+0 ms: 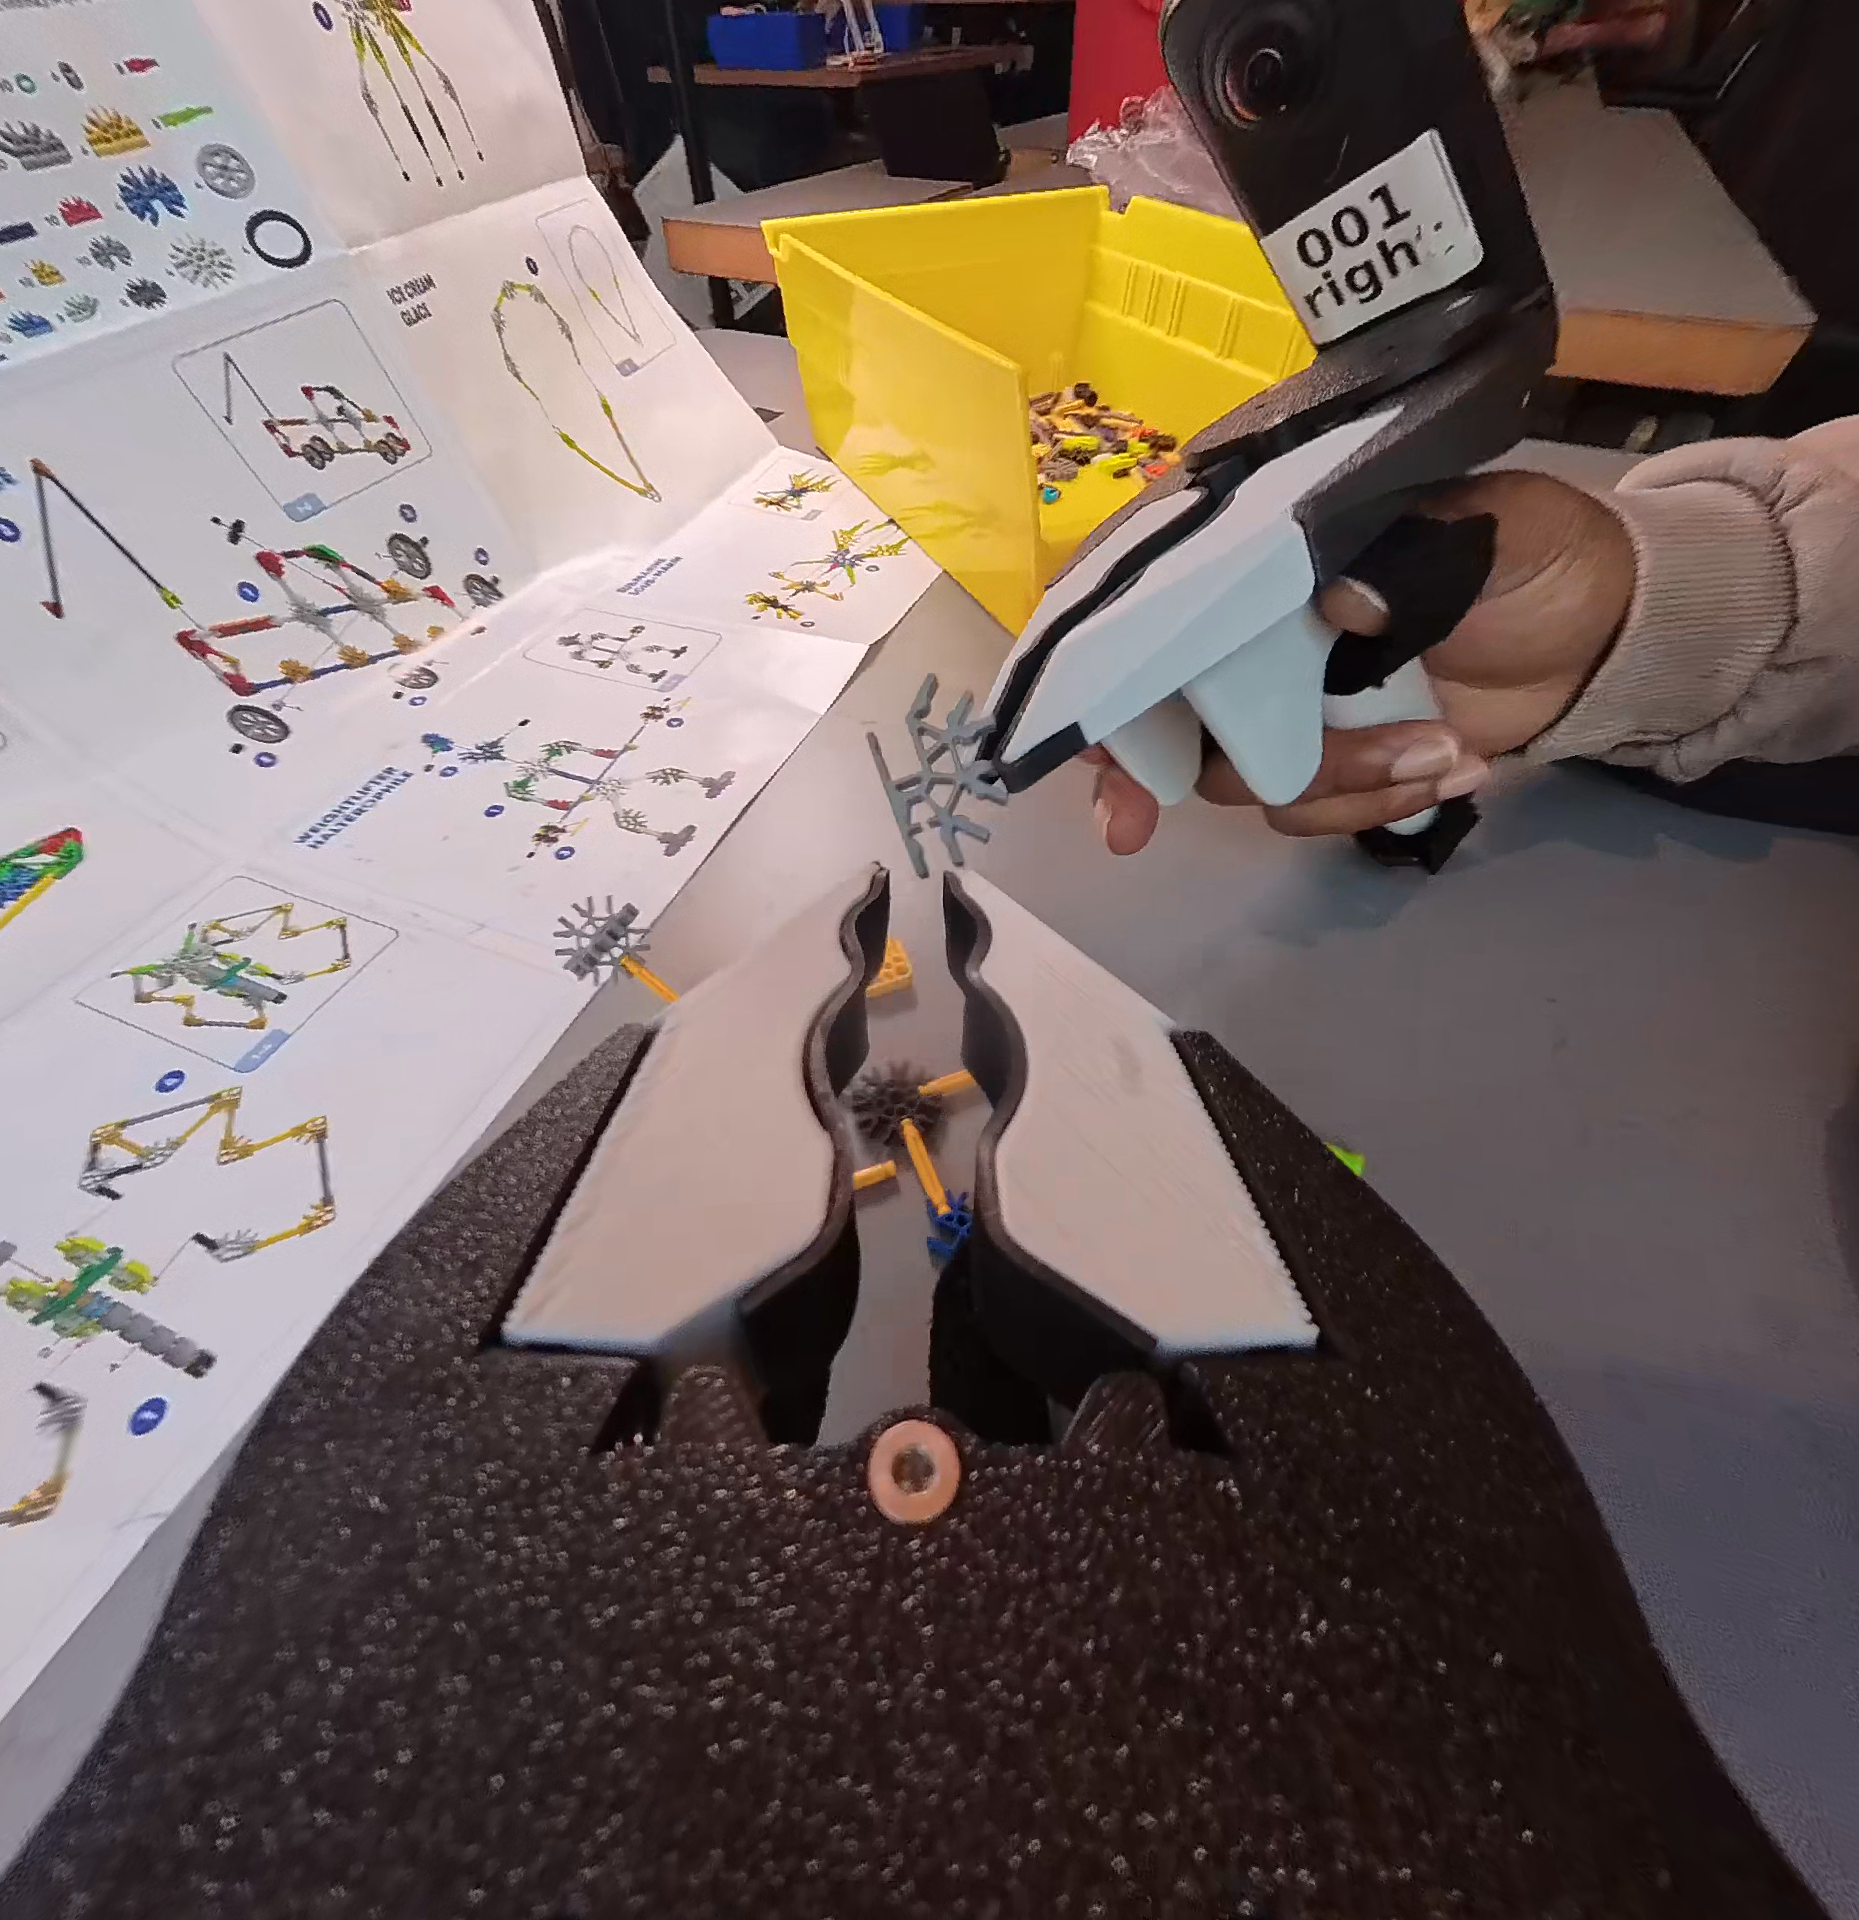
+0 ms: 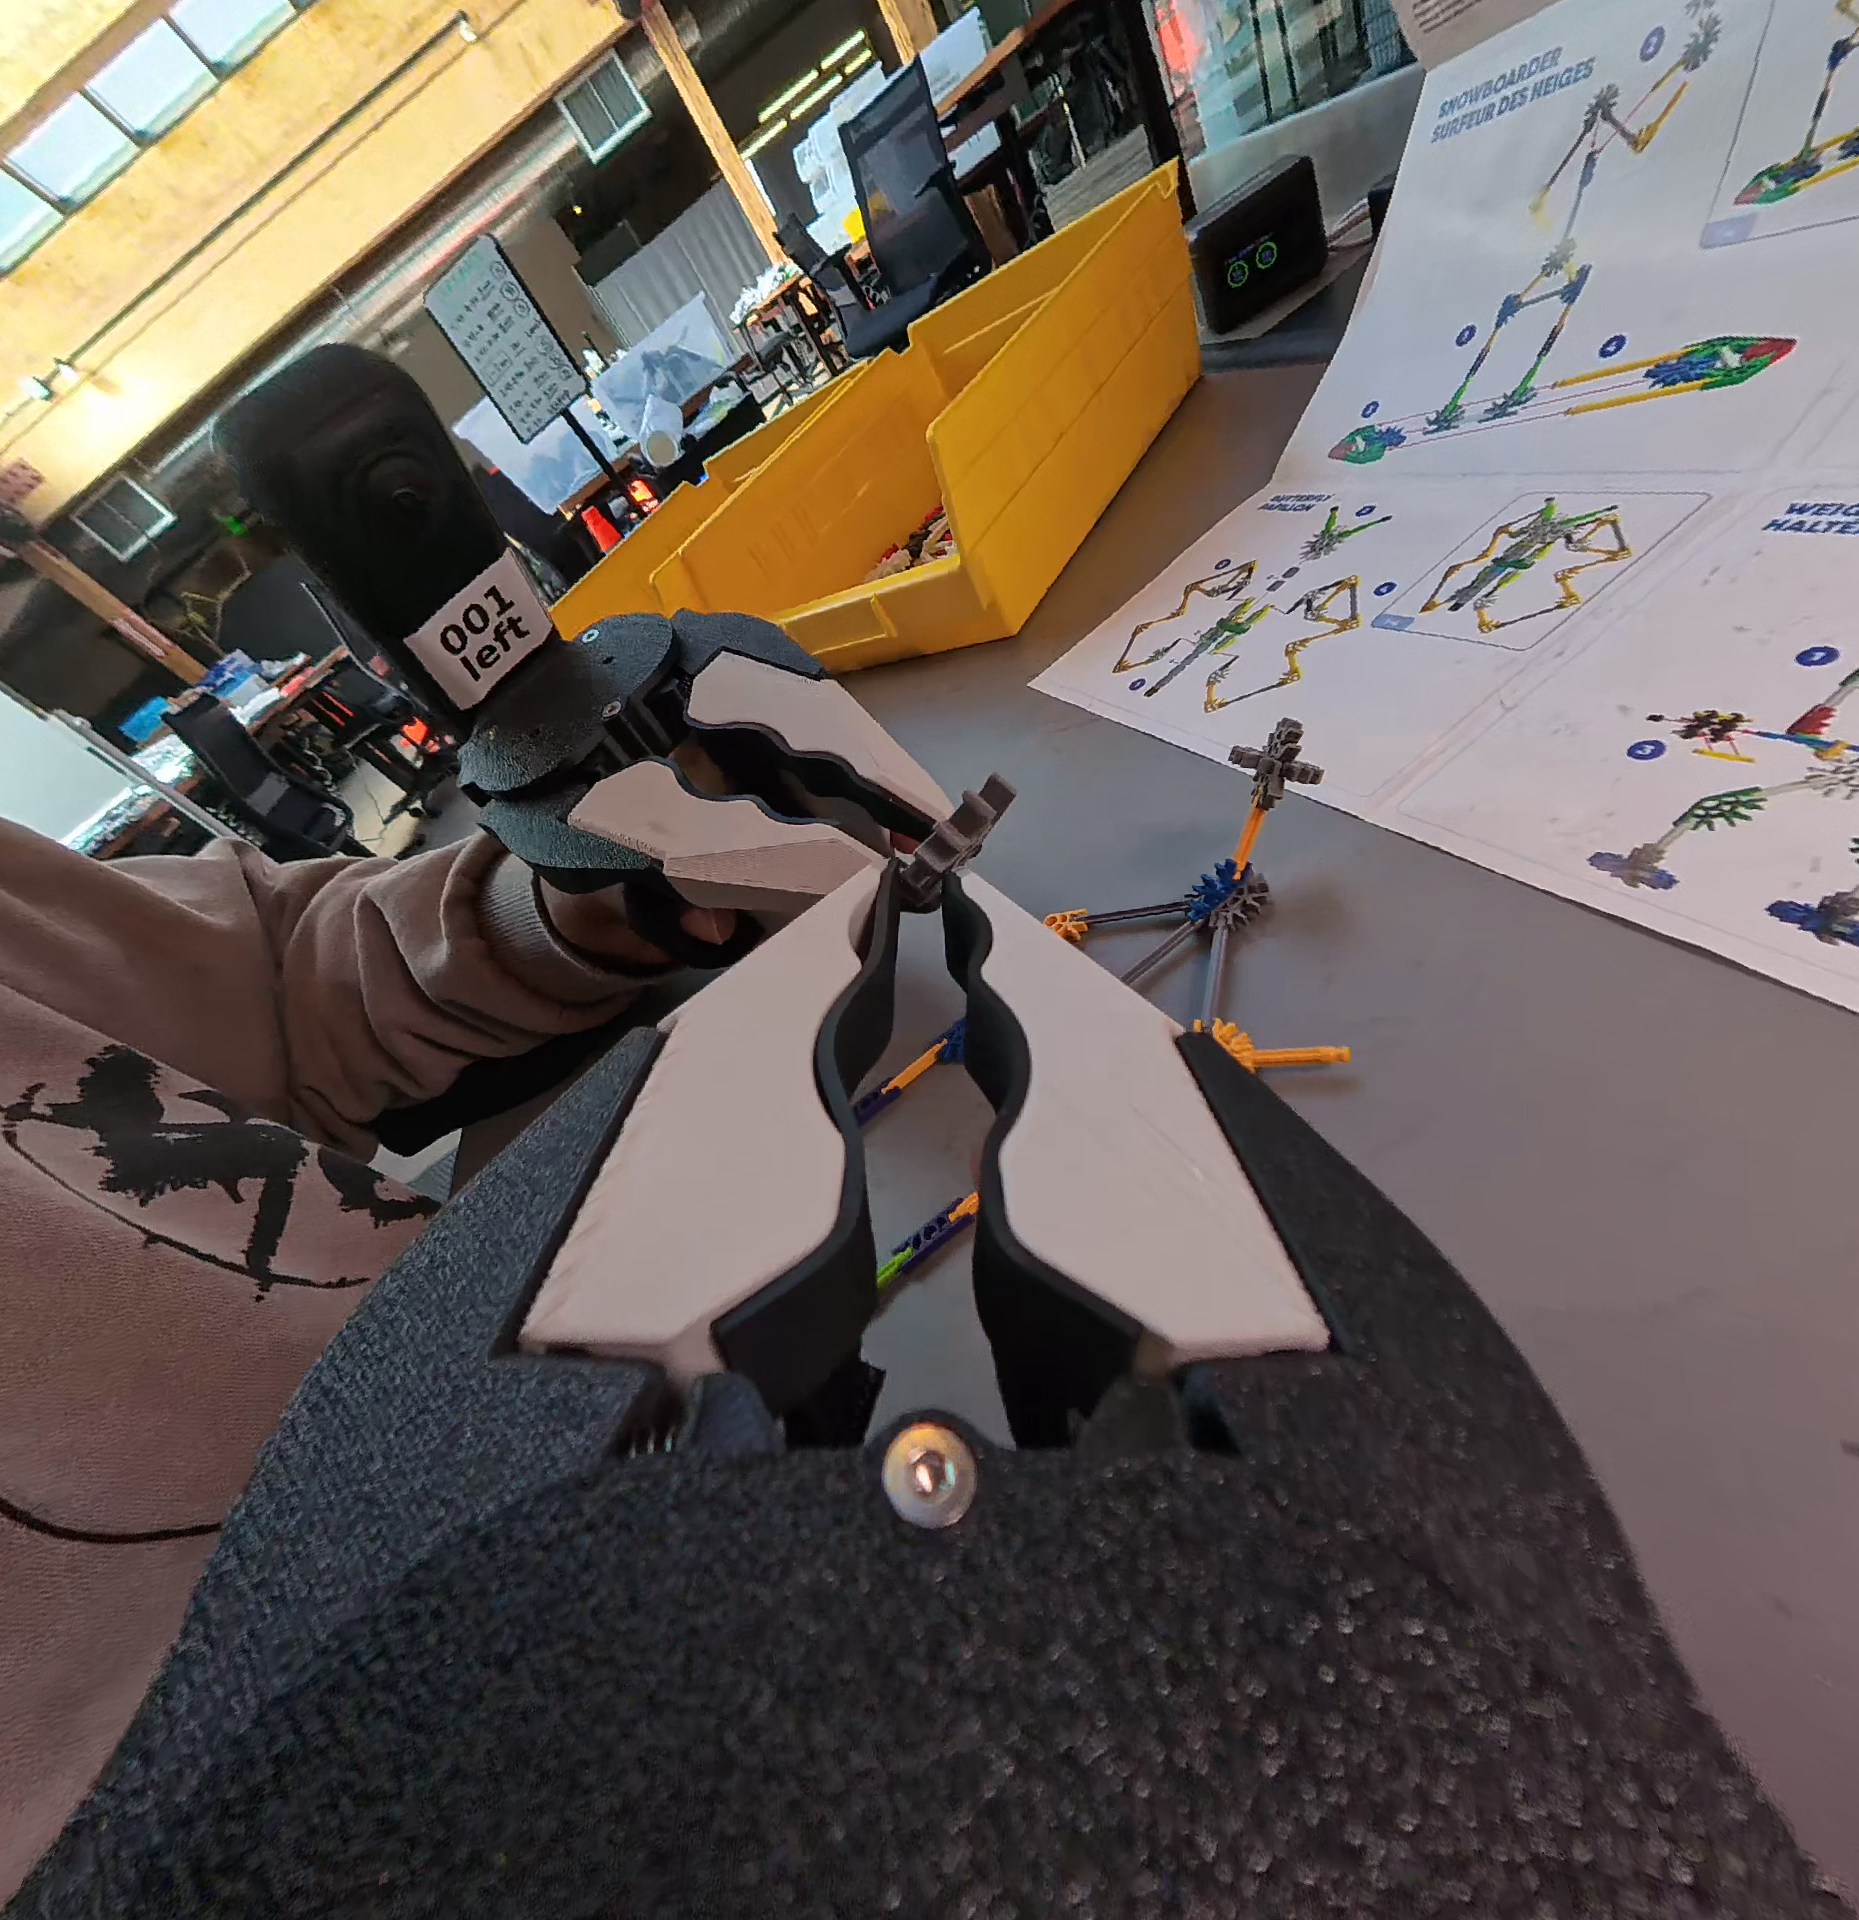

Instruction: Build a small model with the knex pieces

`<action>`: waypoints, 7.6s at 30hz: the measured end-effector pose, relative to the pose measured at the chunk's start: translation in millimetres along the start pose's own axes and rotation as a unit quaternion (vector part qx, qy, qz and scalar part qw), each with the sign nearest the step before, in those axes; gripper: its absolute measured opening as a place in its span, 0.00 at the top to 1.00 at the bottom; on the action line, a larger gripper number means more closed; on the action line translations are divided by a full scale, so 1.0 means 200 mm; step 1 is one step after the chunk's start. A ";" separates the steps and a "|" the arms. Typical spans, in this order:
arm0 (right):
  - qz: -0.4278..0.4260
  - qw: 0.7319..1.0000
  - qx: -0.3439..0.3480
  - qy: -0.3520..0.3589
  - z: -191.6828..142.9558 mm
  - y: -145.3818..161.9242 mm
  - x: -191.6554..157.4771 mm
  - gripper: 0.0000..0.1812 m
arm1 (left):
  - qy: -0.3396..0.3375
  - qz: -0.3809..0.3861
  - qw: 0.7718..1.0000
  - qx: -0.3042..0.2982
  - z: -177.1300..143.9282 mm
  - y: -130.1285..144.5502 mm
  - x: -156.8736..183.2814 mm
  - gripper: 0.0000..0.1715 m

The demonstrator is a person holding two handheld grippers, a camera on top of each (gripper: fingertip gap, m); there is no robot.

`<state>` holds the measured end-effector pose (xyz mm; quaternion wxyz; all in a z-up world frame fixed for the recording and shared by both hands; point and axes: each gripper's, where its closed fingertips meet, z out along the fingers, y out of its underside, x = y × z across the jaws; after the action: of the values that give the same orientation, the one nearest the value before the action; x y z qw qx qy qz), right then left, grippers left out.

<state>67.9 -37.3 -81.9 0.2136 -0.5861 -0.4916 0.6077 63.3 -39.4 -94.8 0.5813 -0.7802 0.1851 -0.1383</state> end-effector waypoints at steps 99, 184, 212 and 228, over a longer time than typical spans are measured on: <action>-0.307 0.869 -0.386 -0.030 -0.14 0.65 -0.16 0.87 | 0.222 0.104 0.935 -0.256 -0.06 0.41 0.53 0.81; -0.311 0.861 -0.402 -0.009 -0.15 0.61 -0.13 1.00 | 0.181 0.071 0.946 -0.260 -0.04 0.37 0.50 1.00; -0.305 0.867 -0.395 -0.013 -0.16 0.63 -0.12 0.89 | 0.160 0.068 0.960 -0.221 -0.19 0.27 0.22 0.88; -0.312 0.868 -0.386 -0.030 -0.26 0.57 -0.04 0.84 | 0.161 0.093 0.920 -0.345 -0.45 0.53 0.10 0.81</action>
<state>152.8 -74.6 -164.8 0.1331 -0.4194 -0.8504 0.2885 28.6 -151.9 -171.2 0.2490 -0.8787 0.3842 -0.1351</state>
